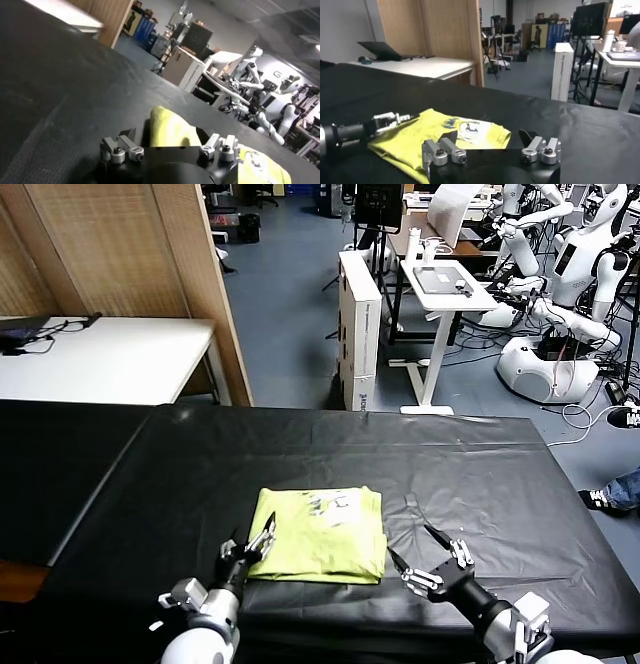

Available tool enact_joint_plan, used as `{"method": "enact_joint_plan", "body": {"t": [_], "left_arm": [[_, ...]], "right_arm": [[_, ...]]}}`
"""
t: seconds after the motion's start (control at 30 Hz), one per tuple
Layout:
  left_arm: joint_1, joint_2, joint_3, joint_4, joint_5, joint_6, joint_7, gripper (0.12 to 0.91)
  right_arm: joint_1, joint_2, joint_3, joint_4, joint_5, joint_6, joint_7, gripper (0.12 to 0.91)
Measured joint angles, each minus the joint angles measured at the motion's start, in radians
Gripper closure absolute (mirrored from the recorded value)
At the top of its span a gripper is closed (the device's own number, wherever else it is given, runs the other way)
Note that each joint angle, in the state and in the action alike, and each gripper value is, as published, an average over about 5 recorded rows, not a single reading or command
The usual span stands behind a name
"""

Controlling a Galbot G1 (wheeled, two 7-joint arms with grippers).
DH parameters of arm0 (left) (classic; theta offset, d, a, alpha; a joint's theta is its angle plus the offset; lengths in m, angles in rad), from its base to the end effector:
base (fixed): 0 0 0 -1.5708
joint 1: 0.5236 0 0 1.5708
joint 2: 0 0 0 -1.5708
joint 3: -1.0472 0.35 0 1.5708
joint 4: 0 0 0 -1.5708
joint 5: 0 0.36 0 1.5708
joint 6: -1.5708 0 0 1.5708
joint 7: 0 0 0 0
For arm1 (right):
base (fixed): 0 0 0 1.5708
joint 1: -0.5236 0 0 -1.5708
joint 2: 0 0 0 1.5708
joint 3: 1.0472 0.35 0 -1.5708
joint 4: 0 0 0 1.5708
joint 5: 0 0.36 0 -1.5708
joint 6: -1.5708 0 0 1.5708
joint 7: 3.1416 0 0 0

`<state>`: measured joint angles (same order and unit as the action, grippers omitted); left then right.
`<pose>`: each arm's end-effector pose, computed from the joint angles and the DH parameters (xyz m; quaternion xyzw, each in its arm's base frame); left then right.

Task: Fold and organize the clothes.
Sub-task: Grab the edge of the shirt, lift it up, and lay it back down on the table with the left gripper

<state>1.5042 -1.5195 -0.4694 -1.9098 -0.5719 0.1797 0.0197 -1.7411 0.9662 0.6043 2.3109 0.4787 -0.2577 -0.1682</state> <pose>0.2023 -0.0066 -0.3568 -0.0501 -0.9504 0.2677 0.1503 0.1551 -0.0786 -0.2279 0.2477 -0.9589 0.0268 0.1357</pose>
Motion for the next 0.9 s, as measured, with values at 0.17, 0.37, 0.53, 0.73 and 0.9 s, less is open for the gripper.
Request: {"method": "enact_joint_plan", "body": {"t": [0.17, 0.37, 0.53, 0.73, 0.9], "left_arm": [[0.008, -0.004, 0.001, -0.02, -0.032, 0.015, -0.004, 0.788], [0.022, 0.024, -0.02, -0.065, -0.071, 0.068, -0.016, 0.853], [0.023, 0.111, -0.098, -0.108, -0.082, 0.097, -0.012, 0.857], [0.022, 0.304, -0.268, -0.133, -0.124, 0.093, -0.011, 0.857], [0.025, 0.426, -0.39, -0.171, -0.123, 0.106, -0.024, 0.857]], "right_arm": [[0.009, 0.004, -0.01, -0.009, -0.006, 0.002, 0.0, 0.118], [0.023, 0.016, -0.013, -0.018, -0.011, 0.007, 0.002, 0.118], [0.04, 0.031, -0.019, -0.036, -0.012, 0.018, 0.006, 0.118], [0.054, 0.048, -0.036, -0.061, -0.018, 0.026, 0.005, 0.118], [0.058, 0.056, -0.041, -0.075, -0.021, 0.028, 0.005, 0.118]]}}
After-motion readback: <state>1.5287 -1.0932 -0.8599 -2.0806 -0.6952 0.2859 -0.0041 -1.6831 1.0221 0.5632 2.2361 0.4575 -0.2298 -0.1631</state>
